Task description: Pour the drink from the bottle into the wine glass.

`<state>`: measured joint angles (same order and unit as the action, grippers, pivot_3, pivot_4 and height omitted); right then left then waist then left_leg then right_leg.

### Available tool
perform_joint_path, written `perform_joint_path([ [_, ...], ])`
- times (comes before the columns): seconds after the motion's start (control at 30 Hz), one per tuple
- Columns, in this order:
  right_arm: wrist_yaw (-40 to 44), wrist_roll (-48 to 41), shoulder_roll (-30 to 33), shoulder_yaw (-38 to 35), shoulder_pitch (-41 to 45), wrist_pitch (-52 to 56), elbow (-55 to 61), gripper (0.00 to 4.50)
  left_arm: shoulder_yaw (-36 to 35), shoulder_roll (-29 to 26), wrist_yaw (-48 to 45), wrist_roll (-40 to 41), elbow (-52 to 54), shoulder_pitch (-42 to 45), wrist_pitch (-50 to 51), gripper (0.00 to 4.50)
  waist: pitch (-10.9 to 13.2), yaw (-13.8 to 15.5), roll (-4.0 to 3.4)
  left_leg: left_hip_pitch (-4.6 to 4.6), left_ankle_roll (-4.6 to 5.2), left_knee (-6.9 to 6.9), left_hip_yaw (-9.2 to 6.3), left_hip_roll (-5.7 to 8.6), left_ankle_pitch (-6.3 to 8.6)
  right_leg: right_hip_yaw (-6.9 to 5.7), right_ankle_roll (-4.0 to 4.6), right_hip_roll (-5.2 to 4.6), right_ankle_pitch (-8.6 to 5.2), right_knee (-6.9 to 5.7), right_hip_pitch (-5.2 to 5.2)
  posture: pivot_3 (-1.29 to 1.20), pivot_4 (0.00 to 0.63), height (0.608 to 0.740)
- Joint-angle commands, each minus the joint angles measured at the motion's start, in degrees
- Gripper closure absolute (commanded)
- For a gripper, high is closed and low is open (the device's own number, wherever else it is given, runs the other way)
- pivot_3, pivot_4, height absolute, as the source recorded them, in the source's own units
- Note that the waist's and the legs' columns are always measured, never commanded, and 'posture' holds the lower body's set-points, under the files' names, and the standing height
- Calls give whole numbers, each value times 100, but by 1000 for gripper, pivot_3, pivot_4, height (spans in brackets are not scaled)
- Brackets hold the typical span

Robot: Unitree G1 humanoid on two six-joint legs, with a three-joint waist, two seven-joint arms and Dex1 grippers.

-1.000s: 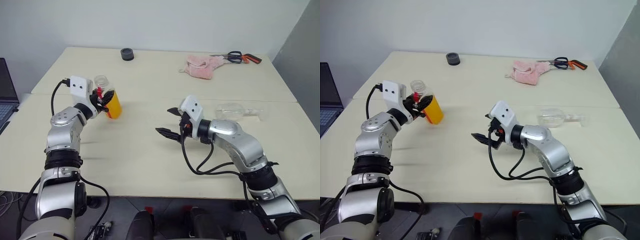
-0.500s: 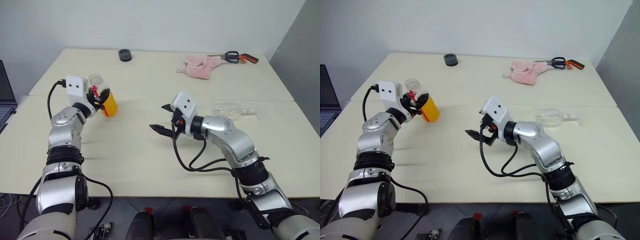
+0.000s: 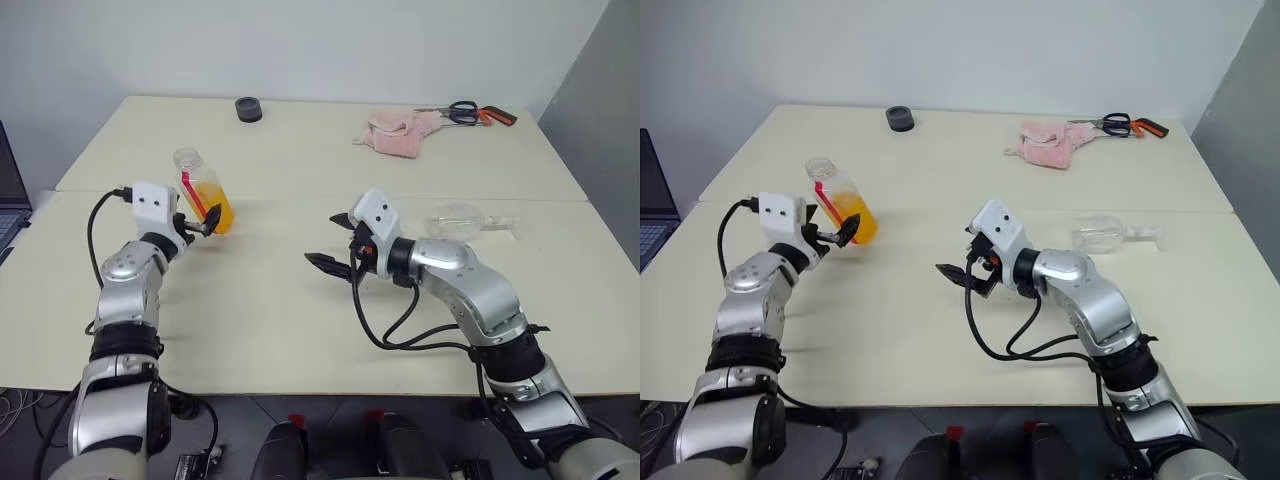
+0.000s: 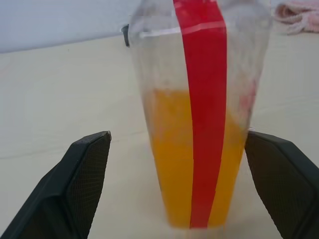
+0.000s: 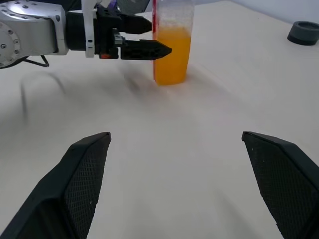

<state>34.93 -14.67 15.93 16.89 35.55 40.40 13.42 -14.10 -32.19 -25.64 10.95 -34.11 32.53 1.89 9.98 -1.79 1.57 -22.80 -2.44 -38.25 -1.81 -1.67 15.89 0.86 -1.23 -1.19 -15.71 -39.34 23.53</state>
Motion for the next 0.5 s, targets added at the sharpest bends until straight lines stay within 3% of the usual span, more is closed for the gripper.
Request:
perform_joint_path([
  [0.03,67,-111,187,-200,-139,44,503,0,-280,-34,337,59,805,-386,102,49,0,3,0,0,0,0,-2,-1,0,0,0,0,0,2,0,0,150,740],
  [0.3,133,-424,1056,-1029,-788,234,1410,0,91,-147,-252,80,2487,-1613,490,49,0,28,0,2,1,6,-26,4,1,-2,0,-7,0,18,-12,0,150,740],
  [0.5,80,-360,1463,-1263,-1168,127,1670,0,262,-165,-762,190,2903,-1766,647,49,0,21,0,5,1,9,-22,0,1,-9,0,4,0,21,-16,0,150,740],
])
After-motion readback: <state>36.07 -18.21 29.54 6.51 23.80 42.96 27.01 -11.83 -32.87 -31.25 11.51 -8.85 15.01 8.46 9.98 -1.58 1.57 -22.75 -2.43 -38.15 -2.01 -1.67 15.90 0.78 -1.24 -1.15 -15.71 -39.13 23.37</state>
